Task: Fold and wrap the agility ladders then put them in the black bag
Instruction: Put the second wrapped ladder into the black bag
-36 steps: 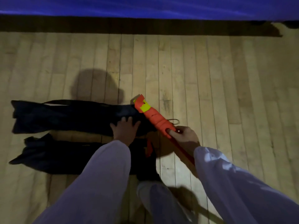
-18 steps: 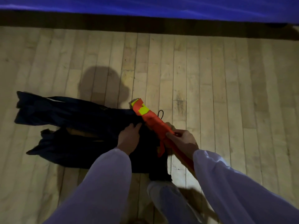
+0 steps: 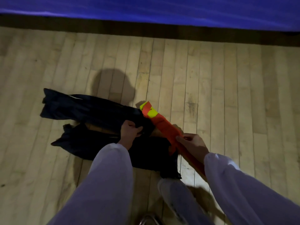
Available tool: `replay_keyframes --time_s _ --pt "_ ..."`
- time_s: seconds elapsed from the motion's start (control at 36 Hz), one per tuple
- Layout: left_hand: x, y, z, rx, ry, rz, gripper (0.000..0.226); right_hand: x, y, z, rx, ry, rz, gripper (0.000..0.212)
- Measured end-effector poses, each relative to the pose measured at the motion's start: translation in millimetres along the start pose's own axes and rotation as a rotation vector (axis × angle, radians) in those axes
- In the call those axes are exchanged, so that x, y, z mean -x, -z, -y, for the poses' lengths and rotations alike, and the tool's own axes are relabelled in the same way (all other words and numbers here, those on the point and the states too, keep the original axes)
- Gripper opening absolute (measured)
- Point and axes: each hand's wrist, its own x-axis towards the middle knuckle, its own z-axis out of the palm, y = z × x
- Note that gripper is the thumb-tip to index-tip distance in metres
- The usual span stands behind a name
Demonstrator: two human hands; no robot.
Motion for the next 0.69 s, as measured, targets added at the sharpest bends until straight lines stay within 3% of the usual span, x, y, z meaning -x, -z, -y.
replay_keyframes --time_s 0.11,0.22,0.36,0.47,0.58,0.69 --pt "5 19 -6 -0.209 -0.08 -0.002 0.034 9 -1 12 0.038 0.022 0.02 0.018" --pt "7 32 -9 -0.23 -0.088 0.011 0.027 14 -4 18 0.098 0.002 0.055 0.021" --pt "14 44 -20 -0.321 -0.111 -0.041 0.049 21 -10 24 0.337 -0.006 0.078 0.037" --pt "27 38 -29 -0.465 -0.255 -0.011 0.055 28 -17 33 0.497 0.016 0.096 0.04" --pt "42 25 -22 -0.546 -0.417 -0.012 0.044 29 -25 44 0.601 0.057 0.068 0.044" --pt "58 21 -20 -0.46 -0.252 -0.213 0.035 17 -35 54 0.506 0.041 0.057 0.056"
